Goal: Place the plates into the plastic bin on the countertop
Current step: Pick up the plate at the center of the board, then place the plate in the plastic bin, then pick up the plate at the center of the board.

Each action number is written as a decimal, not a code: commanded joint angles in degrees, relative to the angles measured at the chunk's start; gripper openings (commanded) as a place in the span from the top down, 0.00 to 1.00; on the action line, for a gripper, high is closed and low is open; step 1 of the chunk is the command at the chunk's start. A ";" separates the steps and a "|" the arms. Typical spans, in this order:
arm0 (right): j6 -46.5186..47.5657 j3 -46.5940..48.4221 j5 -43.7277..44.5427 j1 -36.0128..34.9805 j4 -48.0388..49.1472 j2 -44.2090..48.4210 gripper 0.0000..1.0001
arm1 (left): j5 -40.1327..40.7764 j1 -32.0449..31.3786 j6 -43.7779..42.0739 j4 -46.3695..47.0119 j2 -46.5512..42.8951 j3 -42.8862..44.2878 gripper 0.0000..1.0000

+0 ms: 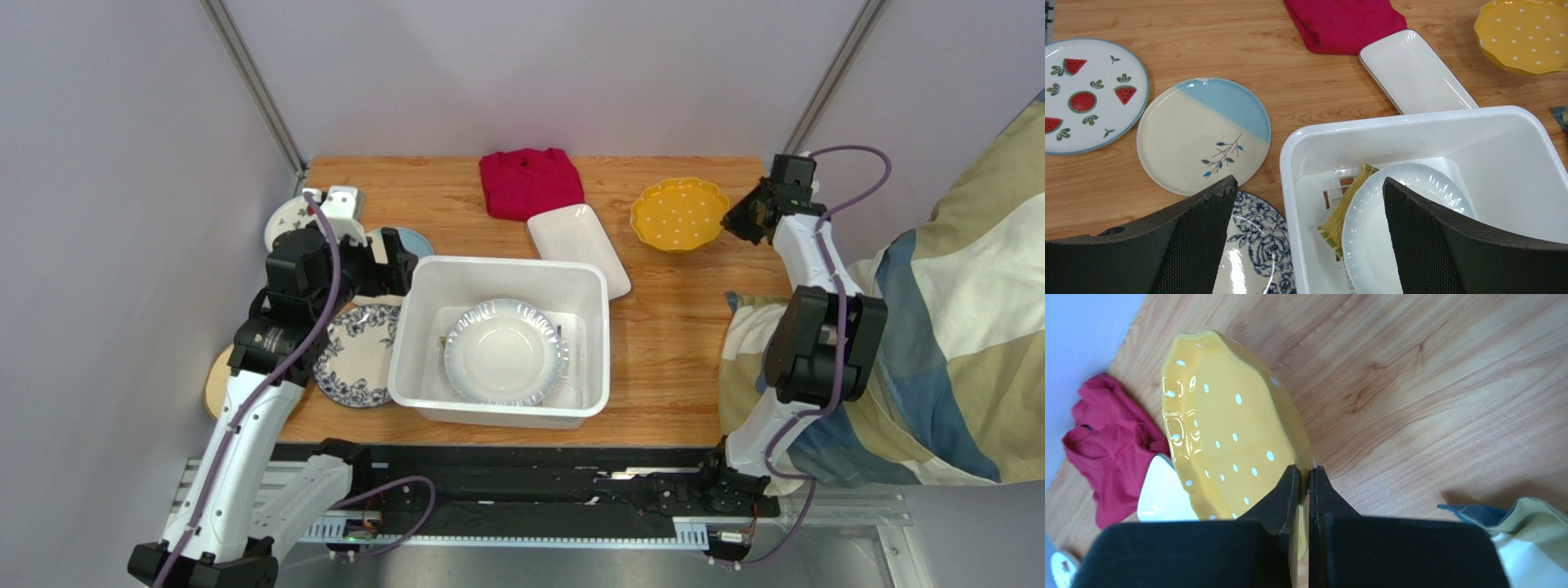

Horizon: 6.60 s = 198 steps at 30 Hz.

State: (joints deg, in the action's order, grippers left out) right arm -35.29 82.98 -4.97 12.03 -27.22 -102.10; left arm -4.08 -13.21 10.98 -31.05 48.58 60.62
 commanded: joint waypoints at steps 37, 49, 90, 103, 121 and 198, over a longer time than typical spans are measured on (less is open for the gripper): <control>1.27 -1.59 -14.54 -18.97 -1.16 31.88 1.00 | -0.85 -1.55 -0.52 1.25 -1.38 -0.24 0.07; 5.14 -0.18 -15.24 -33.64 -3.10 30.12 1.00 | -2.25 -1.55 -0.61 1.43 -1.12 -0.33 0.07; 3.82 -5.90 -15.33 -57.56 7.62 8.16 1.00 | -2.87 -1.55 -0.52 1.43 0.03 -0.33 0.07; 5.41 -5.11 -13.04 -58.26 5.51 2.79 1.00 | -2.69 -1.55 -0.61 1.25 0.29 -0.24 0.07; 7.25 -5.37 -8.74 -59.41 2.26 4.46 0.75 | -2.69 -1.55 -0.52 1.25 0.20 -0.33 0.07; 16.84 -16.00 -13.38 -18.98 8.23 25.21 0.36 | -1.20 -1.73 -0.88 1.08 -0.41 -0.33 0.08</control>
State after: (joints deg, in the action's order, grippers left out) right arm -16.12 68.45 -13.98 -10.76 -21.98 -73.17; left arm -5.45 -14.61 10.98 -30.98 48.86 60.27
